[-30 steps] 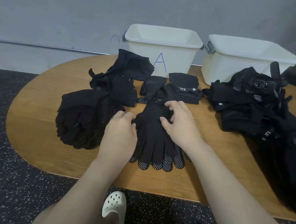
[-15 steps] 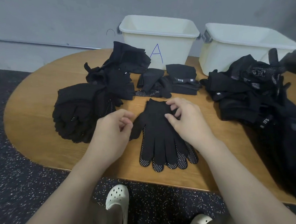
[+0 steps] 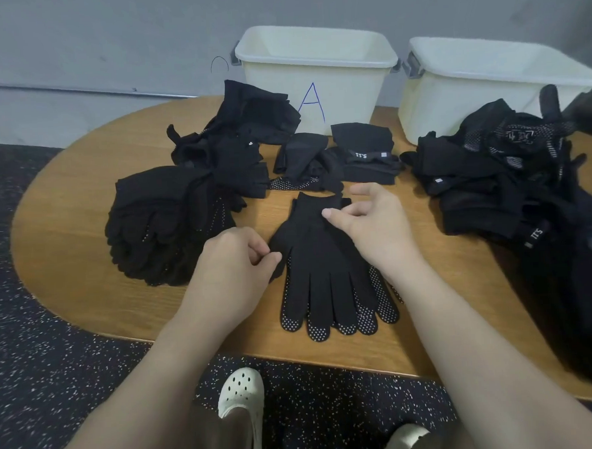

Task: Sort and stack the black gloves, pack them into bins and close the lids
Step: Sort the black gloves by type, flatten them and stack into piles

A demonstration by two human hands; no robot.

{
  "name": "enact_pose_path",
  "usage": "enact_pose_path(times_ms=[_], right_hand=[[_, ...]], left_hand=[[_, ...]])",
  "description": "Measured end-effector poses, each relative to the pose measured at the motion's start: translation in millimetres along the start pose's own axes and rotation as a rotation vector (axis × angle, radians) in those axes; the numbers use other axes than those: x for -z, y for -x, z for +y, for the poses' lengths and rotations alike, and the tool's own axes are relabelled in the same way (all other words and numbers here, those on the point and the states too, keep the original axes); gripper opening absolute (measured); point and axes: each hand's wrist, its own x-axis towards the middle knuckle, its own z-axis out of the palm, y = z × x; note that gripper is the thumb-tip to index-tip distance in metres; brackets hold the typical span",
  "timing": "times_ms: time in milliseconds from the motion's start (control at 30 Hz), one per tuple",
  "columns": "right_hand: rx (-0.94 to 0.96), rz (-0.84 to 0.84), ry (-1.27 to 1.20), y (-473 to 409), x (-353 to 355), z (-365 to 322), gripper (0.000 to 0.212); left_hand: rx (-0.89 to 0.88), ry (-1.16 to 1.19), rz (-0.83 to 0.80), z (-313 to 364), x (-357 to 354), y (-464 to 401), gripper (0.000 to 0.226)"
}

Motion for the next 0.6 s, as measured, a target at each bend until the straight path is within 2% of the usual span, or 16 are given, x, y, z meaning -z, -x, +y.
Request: enact_pose_path(times_ms=[100, 233, 300, 433, 600], right_hand=[[-0.021, -0.026, -0.043, 0.1, 1.7, -1.1, 0.047], [0.001, -0.039, -0.064, -0.1, 3.0, -0.5, 0.019], [0.073, -0.030, -0.006, 1.5, 4.6, -1.9, 0.021], [0.134, -0.040, 0.062, 4.3, 2.0, -5.7, 0.013], [0.181, -0.007, 0.222, 0.8, -8.6, 0.2, 0.023]], left_hand=[[-0.003, 0.049, 0.017, -0.1, 3.0, 2.5, 0.015], [0.011, 0.083, 0.045, -2.0, 7.8, 7.7, 0.014], [0.021, 0.091, 0.055, -2.3, 9.4, 9.4, 0.013], [0.030, 0.103, 0.074, -2.8, 10.6, 11.1, 0.010], [0.055, 0.026, 0.056, -4.1, 6.7, 10.9, 0.010]])
